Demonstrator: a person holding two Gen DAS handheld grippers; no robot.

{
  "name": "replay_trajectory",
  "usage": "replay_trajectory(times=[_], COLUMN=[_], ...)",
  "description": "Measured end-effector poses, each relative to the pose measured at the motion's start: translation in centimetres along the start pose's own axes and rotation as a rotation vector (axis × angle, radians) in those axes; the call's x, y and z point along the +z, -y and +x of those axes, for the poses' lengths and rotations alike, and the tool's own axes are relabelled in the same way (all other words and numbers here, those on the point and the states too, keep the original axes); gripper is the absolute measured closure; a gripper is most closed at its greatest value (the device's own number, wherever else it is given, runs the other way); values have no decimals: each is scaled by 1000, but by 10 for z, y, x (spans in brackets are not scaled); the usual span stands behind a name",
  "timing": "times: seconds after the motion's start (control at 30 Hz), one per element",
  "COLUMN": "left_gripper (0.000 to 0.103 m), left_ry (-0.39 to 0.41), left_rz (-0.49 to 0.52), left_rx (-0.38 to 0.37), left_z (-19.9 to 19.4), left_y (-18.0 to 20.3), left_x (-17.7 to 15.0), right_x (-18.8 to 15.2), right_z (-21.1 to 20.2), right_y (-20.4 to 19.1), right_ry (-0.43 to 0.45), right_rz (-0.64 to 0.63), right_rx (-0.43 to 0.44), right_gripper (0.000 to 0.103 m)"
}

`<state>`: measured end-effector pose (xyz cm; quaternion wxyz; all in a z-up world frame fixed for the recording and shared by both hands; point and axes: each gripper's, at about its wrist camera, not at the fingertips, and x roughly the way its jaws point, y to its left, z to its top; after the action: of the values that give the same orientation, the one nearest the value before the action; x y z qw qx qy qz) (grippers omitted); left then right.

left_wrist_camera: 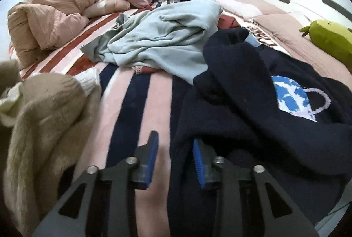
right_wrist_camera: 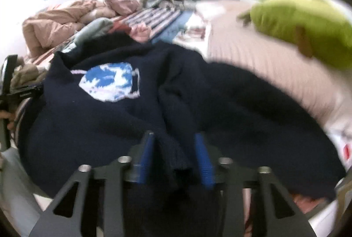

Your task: Fold small clothes

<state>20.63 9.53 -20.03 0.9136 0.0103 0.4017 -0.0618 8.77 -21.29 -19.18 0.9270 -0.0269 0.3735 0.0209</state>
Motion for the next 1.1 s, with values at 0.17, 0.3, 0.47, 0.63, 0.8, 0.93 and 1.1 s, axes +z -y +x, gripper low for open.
replay_trajectory(times=[0.17,0.3,0.47,0.63,0.8,0.93,1.1], left_gripper=[61,55,55,55,56,56,56], left_ry=[39,43,23,13,9,2,-10], left_rz=[1,7,2,-16,-19,-7,-31], left_rx=[-61,-84,-90,-101,-98,-74,-54], left_z=[-18,-21,-16,-12,-6,0,6], left_y=[3,8,9,7,6,6,-2], left_x=[0,-2,-6,-6,-3,-1,-1], right_x=[3,-16,-30,11,50,66,68], right_z=[-27,1,33,24,41,85,87], right_y=[-43,-91,-105,-53,-1,37,51], right_ry=[54,-56,-90,-49,-63,-198,-211], right_rz=[-165,-376,-525,-265,-82,64,102], right_rx=[261,275,89,194,217,260,283], right_gripper=[45,32,62,98,98,92,77])
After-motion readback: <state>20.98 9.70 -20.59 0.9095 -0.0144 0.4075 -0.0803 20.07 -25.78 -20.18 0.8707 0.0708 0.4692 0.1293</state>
